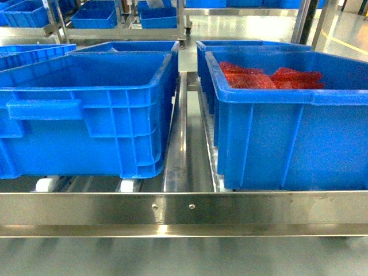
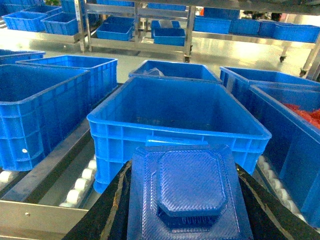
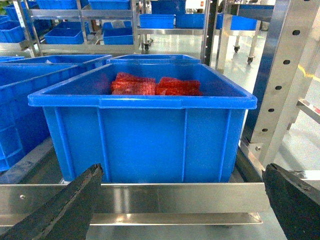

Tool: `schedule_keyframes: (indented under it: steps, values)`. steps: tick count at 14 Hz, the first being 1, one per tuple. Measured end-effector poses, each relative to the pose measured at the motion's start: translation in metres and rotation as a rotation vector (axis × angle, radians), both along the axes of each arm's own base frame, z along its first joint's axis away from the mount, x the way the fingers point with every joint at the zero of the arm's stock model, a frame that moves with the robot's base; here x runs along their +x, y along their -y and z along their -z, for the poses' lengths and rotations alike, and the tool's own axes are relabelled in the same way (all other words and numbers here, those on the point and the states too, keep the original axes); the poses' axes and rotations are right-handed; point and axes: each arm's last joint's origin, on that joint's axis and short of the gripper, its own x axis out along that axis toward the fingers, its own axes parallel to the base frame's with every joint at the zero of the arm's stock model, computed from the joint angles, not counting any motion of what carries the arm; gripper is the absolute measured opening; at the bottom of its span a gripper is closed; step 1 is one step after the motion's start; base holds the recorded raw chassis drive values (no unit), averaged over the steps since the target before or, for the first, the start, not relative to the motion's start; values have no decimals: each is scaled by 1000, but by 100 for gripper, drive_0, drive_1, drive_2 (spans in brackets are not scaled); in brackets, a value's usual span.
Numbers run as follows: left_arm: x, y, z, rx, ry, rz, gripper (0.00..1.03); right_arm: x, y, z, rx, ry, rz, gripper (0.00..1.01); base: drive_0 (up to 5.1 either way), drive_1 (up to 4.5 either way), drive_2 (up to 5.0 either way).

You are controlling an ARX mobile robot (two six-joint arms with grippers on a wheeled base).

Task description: Pick blue part to blue bin on bottom shelf

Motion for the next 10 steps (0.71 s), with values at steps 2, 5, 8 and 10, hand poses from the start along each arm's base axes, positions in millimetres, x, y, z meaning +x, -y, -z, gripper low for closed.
schedule_keyframes:
  steps: [2,5,8,10]
  values:
    - [0,0,0,0,0,0,43,0,0,0,0,0,0,98,0,0,0]
    - [0,0,0,0,0,0,43,0,0,0,0,0,0,98,0,0,0]
    - [0,0,0,-1,0,0,43,0,0,0,0,0,0,98,0,0,0]
    - [0,0,0,0,0,0,43,0,0,0,0,0,0,98,0,0,0]
